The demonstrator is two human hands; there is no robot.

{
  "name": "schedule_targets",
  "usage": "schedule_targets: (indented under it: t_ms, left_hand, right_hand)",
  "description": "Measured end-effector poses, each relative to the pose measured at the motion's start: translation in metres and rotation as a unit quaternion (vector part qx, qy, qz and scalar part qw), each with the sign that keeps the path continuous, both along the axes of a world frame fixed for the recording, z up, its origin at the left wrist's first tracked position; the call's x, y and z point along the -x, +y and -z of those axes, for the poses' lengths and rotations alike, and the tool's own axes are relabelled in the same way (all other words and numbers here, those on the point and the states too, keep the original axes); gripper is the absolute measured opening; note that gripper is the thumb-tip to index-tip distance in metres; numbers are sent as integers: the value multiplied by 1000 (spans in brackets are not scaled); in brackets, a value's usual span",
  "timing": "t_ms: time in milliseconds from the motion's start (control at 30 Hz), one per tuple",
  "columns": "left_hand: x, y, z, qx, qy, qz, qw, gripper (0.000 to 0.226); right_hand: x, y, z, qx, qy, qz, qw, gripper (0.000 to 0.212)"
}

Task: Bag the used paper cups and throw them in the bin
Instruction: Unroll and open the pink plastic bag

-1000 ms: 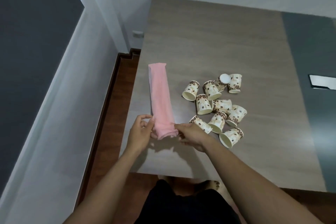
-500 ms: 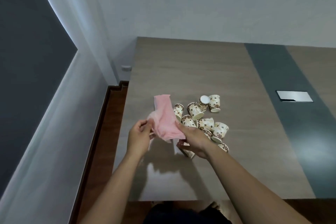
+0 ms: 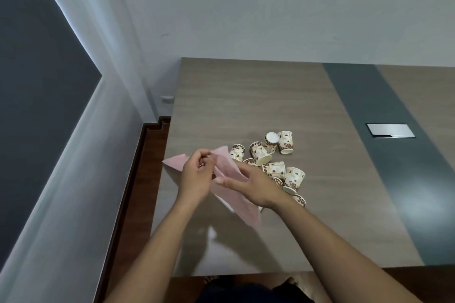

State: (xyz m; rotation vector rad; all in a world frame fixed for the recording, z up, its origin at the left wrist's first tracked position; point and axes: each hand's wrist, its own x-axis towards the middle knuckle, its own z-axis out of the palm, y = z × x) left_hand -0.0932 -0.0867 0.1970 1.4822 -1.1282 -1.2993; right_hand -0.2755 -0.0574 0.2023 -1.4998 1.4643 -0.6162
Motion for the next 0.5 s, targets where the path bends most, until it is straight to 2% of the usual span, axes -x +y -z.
schedule_targets:
  t_ms: [33,100,167,233,300,367,400,467,500]
  left_hand:
    - [0,-2,1,-20,14,-12,1000,18]
    - [-2,-6,2,-81,96,-55,991,20]
    - [-5,-6,3,-124,152,-97,976,22]
    - [-8,0,4,-129,95,-124,979,25]
    - [-7,11,6,-138,28,-76,987,42]
    - [0,21,8,-179,49,33,982,71]
    - [3,27,10,-182,76,81,977,76]
    - [9,35,12,-146,87,113,979,57]
    - [8,36,15,-118,53,108,986,45]
  right_hand:
    - [0,-1,3,3,28,-1,1000,66]
    - [6,1,10,4,1,33,999,45]
    - [11,4,16,-2,-15,70,997,42]
    - [8,8,22,-3,-28,111,993,49]
    - [-3,13,20,-18,-48,146,988,56]
    - [-12,15,14,-58,-92,153,982,55]
    - [-14,17,11,-92,-124,145,977,52]
    - [-17,19,7,-164,-211,121,956,47]
    - [-15,19,8,-182,-241,116,946,46]
